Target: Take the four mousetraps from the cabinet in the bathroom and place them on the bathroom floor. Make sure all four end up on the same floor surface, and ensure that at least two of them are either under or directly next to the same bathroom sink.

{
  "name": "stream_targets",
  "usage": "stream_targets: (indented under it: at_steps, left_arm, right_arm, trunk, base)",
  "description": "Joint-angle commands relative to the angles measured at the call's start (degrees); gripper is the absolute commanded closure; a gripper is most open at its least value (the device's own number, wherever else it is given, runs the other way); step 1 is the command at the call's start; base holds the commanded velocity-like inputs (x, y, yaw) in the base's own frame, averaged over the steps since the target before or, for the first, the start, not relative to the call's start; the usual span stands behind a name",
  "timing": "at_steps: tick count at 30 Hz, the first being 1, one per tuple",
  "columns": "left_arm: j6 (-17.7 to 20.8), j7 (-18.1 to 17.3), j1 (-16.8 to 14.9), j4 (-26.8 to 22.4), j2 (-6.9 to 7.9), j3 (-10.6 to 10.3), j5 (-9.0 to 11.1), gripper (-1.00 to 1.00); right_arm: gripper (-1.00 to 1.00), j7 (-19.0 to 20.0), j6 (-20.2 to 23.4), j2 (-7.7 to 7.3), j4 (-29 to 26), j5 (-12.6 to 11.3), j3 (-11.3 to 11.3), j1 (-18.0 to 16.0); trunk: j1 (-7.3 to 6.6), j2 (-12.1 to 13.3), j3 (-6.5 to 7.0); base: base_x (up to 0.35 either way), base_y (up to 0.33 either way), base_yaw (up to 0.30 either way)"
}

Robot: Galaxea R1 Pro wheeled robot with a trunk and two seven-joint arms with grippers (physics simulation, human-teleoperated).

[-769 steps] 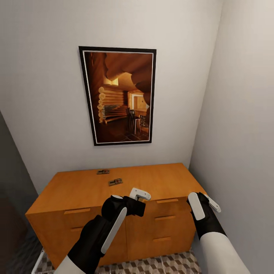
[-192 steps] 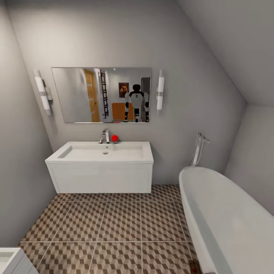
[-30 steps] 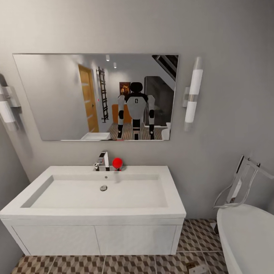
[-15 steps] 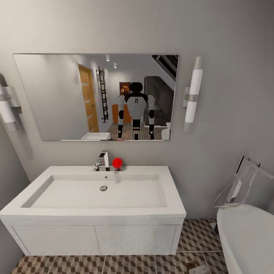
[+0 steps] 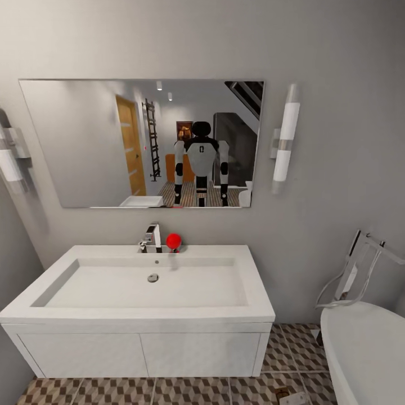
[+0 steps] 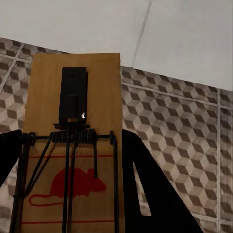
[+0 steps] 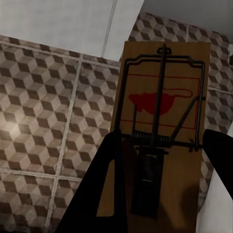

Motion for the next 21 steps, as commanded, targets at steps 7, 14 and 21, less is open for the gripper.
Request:
stream_targets:
  at_steps: [7, 14, 21]
  left_arm:
    - [3.23, -0.19, -0.06, -1.83, 0.11, -0.17, 0.48, 1.00]
    - [3.74, -0.10, -0.06, -2.10, 0.12, -0.15, 0.55, 1.00]
    - [3.77, 0.18, -0.06, -2.12, 0.06, -0.14, 0.56, 1.00]
  right_arm:
    - [1.00, -0.13, -0.16, -0.14, 0.08, 0.57, -0.22, -0.03]
    - [1.00, -0.12, -0.15, -0.15, 0.09, 0.51, -0.20, -0.03]
    - [1.00, -0.10, -0.11, -0.15, 0.09, 0.50, -0.18, -0.03]
  trunk:
    - [0.02, -0.04, -0.02]
    - [1.12, -2.05, -0.92]
    - [2.66, -4.86, -2.18]
  base:
    - [0.000, 0.000, 0.000]
    - [0.000, 0.000, 0.000]
    - [0.000, 0.000, 0.000]
